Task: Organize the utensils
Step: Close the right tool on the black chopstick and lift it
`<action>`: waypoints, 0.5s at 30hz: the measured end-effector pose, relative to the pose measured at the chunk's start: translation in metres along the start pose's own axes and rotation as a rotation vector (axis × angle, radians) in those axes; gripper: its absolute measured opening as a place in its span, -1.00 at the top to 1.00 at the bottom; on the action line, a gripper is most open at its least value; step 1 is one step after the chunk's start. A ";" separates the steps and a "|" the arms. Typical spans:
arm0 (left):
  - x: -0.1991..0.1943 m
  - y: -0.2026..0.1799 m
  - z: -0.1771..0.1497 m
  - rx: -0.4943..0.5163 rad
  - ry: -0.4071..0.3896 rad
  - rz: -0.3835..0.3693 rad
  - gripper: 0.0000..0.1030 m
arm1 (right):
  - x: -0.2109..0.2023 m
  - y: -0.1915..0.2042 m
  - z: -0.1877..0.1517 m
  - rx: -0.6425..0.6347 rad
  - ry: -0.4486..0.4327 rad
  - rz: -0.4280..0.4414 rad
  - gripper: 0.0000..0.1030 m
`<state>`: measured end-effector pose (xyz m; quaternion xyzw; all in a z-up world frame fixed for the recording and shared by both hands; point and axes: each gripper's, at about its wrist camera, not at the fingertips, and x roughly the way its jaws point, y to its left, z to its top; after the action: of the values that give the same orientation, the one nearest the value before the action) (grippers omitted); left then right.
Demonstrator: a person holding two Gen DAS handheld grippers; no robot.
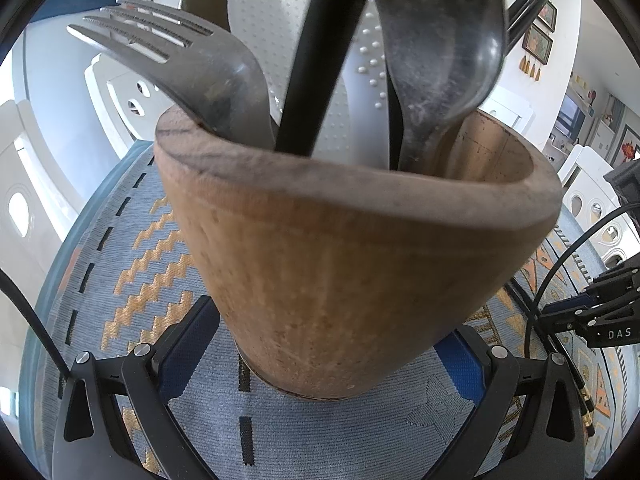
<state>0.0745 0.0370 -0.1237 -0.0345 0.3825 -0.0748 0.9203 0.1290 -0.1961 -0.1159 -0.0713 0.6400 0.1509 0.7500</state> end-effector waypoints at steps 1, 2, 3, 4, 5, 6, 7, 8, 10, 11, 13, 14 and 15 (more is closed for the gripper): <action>0.000 0.000 0.000 0.000 0.000 0.000 -1.00 | 0.001 0.000 0.002 -0.009 0.004 -0.003 0.71; 0.000 0.000 0.000 0.000 0.000 0.001 -1.00 | 0.001 0.001 0.003 -0.019 0.009 -0.007 0.71; 0.000 0.000 0.000 0.001 0.000 0.002 -1.00 | 0.002 0.002 0.006 -0.028 0.014 -0.011 0.70; 0.001 0.000 0.000 0.001 0.000 0.002 -1.00 | 0.003 0.004 0.007 -0.035 0.018 -0.014 0.70; 0.001 0.001 0.001 0.001 0.000 0.003 -1.00 | 0.004 0.005 0.009 -0.039 0.023 -0.018 0.70; 0.001 0.001 0.001 0.001 0.000 0.004 -1.00 | 0.005 0.006 0.009 -0.042 0.030 -0.023 0.69; 0.001 0.001 0.001 0.002 0.001 0.006 -1.00 | 0.006 0.007 0.010 -0.051 0.034 -0.029 0.68; 0.001 0.000 0.001 0.004 0.002 0.010 -1.00 | 0.007 0.014 0.013 -0.061 0.035 -0.041 0.68; 0.002 -0.002 0.002 0.007 0.006 0.014 -1.00 | 0.007 0.024 0.013 -0.092 0.027 -0.086 0.71; 0.002 -0.002 0.002 0.006 0.007 0.013 -1.00 | 0.007 0.030 0.012 -0.116 0.022 -0.100 0.80; 0.002 -0.003 0.003 0.006 0.007 0.011 -1.00 | 0.008 0.038 0.012 -0.152 0.013 -0.123 0.88; 0.002 -0.003 0.003 0.006 0.007 0.008 -0.99 | 0.007 0.037 0.013 -0.148 0.014 -0.120 0.88; 0.002 -0.004 0.003 0.006 0.006 0.008 -0.98 | 0.006 0.036 0.014 -0.135 0.012 -0.107 0.90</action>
<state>0.0779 0.0326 -0.1225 -0.0300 0.3854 -0.0724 0.9194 0.1315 -0.1572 -0.1168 -0.1566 0.6280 0.1532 0.7467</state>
